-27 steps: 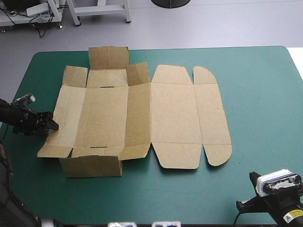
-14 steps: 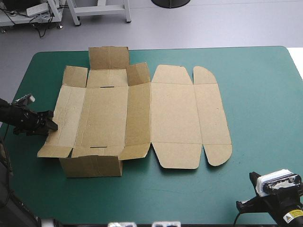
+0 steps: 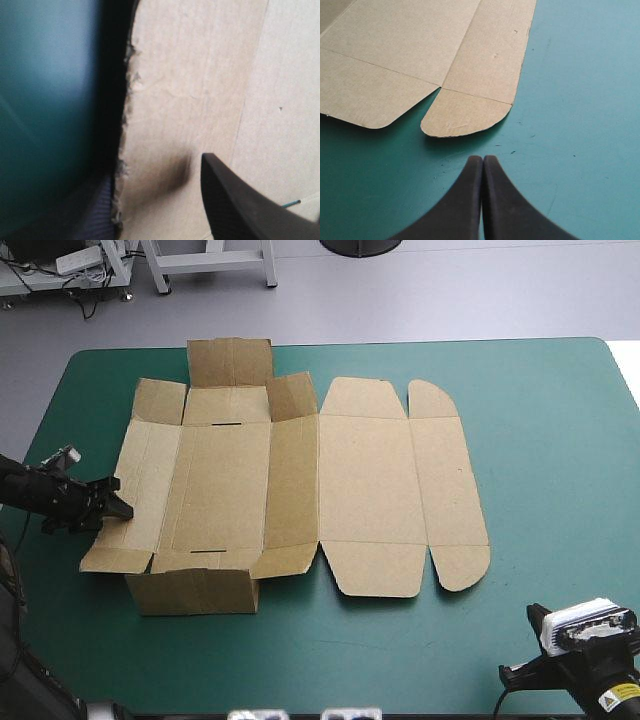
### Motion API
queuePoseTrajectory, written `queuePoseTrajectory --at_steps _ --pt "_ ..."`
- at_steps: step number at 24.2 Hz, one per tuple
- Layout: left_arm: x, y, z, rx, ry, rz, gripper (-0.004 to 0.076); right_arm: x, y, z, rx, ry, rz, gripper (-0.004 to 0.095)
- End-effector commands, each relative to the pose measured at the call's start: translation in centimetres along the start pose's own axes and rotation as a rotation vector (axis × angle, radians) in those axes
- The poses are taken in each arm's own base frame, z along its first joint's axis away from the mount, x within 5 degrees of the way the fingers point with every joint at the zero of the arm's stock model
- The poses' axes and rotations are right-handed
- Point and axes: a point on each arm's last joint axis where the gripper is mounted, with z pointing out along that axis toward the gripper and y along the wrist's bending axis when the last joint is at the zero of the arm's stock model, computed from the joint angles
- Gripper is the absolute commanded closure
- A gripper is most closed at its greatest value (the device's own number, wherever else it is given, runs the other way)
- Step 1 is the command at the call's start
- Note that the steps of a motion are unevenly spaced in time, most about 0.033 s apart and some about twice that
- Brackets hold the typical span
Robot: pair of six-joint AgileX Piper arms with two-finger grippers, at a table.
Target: Fold the box
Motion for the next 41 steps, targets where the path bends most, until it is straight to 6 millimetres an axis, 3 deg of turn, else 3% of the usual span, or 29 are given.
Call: queuePoseTrajectory --at_steps 1,5,16,19,21,26,29,36,41 --pt "0.5 -2.1 -1.0 0.109 0.011 -0.001 0.0384 -1.2 -0.2 -0.3 0.016 -0.074 0.007 0.0925" --pt "0.4 -3.5 -0.1 0.118 0.037 0.035 0.0449 -1.2 -0.2 -0.3 0.017 -0.076 0.007 0.0925" --pt "0.8 -9.1 3.6 0.108 0.173 0.164 0.0461 -1.3 -0.2 -0.3 0.019 -0.082 0.007 0.0925" --pt "0.7 -10.8 4.2 0.185 0.160 0.160 0.0573 -1.3 -0.2 -0.3 0.019 -0.082 0.007 0.0925" --pt "0.6 -11.6 4.3 0.232 0.143 0.149 0.0626 -1.3 -0.2 -0.3 0.019 -0.082 0.007 0.0925" --pt "0.4 -12.6 4.3 0.301 0.118 0.126 0.0652 -1.3 -0.2 -0.3 0.019 -0.082 0.007 0.0925" --pt "0.3 -12.8 4.3 0.323 0.108 0.116 0.0733 -1.3 -0.2 -0.3 0.019 -0.082 0.007 0.0925" --pt "0.8 -12.7 3.9 0.235 0.135 0.167 0.0734 -1.3 -0.2 -0.3 0.020 -0.084 0.007 0.0925" --pt "1.4 -14.6 2.5 0.109 0.142 0.277 0.0734 -1.3 -0.2 -0.3 0.021 -0.085 0.007 0.0925"
